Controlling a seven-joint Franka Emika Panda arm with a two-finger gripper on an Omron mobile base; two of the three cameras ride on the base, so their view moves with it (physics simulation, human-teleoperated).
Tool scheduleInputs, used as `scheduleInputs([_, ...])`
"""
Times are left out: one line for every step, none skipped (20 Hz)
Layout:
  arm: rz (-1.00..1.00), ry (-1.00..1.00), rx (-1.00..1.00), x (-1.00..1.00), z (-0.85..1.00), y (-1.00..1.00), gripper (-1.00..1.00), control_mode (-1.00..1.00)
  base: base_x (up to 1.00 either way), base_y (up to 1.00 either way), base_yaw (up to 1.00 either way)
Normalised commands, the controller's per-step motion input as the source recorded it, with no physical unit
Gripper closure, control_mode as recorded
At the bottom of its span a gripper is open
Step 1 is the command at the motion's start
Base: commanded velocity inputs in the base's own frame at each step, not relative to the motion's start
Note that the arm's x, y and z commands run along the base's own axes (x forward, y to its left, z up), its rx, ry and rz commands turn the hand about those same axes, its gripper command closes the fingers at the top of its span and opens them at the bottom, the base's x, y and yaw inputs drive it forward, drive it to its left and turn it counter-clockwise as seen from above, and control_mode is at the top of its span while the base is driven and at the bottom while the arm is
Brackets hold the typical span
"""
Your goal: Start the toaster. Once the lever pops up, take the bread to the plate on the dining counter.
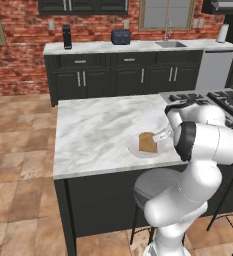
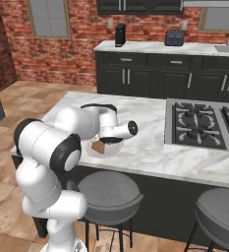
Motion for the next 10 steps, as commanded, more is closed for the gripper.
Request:
scheduleInputs([0.00,0.00,0.00,0.15,0.00,0.00,1.00,-1.00,0.00,0.00,0.00])
scheduleInputs([0.00,0.00,0.00,0.14,0.00,0.00,1.00,-1.00,0.00,0.00,0.00])
scheduleInputs([0.00,0.00,0.00,0.12,0.00,0.00,1.00,-1.00,0.00,0.00,0.00])
scheduleInputs([0.00,0.00,0.00,0.11,0.00,0.00,1.00,-1.00,0.00,0.00,0.00])
scheduleInputs([0.00,0.00,0.00,0.11,-0.02,0.00,1.00,-1.00,0.00,0.00,0.00])
scheduleInputs([0.00,0.00,0.00,0.11,-0.06,0.00,1.00,-1.00,0.00,0.00,0.00])
scheduleInputs([0.00,0.00,0.00,0.11,-0.07,0.00,1.00,-1.00,0.00,0.00,0.00])
scheduleInputs([0.00,0.00,0.00,0.08,-0.07,0.00,1.00,-1.00,0.00,0.00,0.00])
scheduleInputs([0.00,0.00,0.00,0.08,-0.01,0.00,-1.00,-1.00,0.00,0.00,0.00])
scheduleInputs([0.00,0.00,0.00,0.06,0.00,0.00,-1.00,-1.00,0.00,0.00,0.00])
